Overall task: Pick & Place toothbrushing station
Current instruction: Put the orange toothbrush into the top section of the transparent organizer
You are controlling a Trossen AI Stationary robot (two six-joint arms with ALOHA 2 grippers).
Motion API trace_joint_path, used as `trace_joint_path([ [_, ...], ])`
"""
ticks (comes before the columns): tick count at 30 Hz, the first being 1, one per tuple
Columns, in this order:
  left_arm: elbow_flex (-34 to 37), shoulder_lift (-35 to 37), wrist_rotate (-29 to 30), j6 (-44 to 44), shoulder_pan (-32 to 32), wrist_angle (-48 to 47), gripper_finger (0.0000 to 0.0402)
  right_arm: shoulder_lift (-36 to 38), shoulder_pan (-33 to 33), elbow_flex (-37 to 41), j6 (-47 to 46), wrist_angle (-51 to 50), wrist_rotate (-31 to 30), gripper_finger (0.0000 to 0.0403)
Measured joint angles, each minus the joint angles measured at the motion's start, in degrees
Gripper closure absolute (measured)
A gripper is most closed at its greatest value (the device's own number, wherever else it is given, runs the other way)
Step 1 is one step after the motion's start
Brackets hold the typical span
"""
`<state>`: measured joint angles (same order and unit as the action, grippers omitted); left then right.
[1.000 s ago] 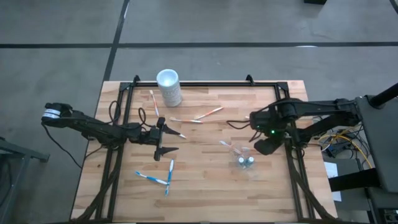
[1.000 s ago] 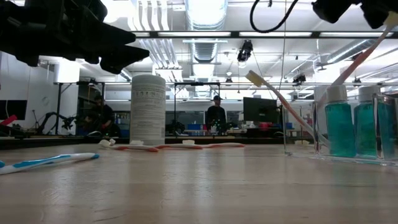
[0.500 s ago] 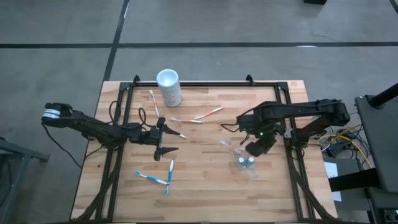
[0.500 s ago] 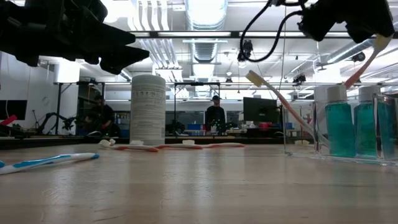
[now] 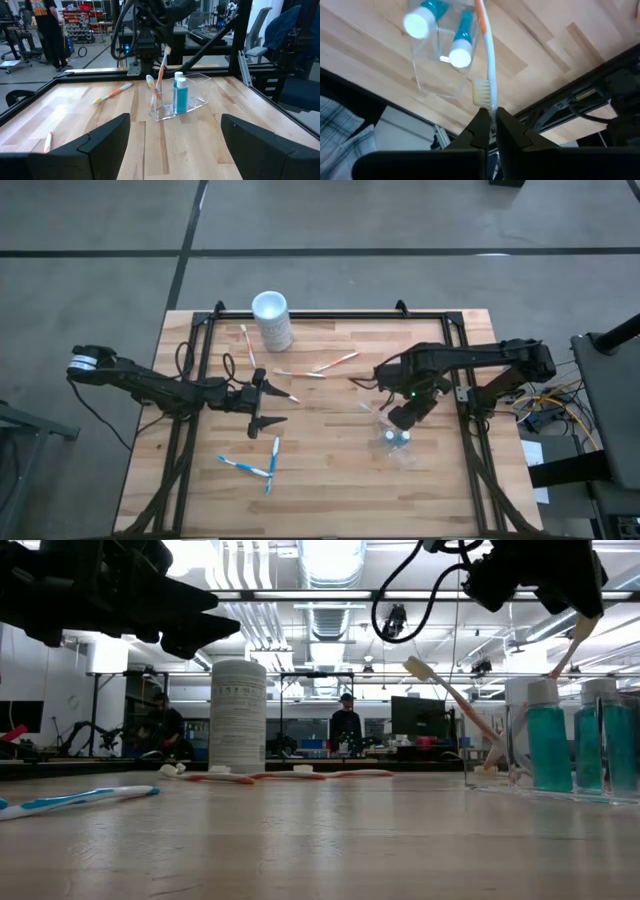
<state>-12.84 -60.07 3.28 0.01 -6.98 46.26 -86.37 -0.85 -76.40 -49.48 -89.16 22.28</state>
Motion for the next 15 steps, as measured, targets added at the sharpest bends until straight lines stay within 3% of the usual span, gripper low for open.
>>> trace_joint_path([
  [15, 0.0, 0.0, 0.0, 0.0, 0.0, -0.1, 0.0083, 0.0, 1.1, -0.2, 1.3, 5.2, -4.1, 0.0390],
])
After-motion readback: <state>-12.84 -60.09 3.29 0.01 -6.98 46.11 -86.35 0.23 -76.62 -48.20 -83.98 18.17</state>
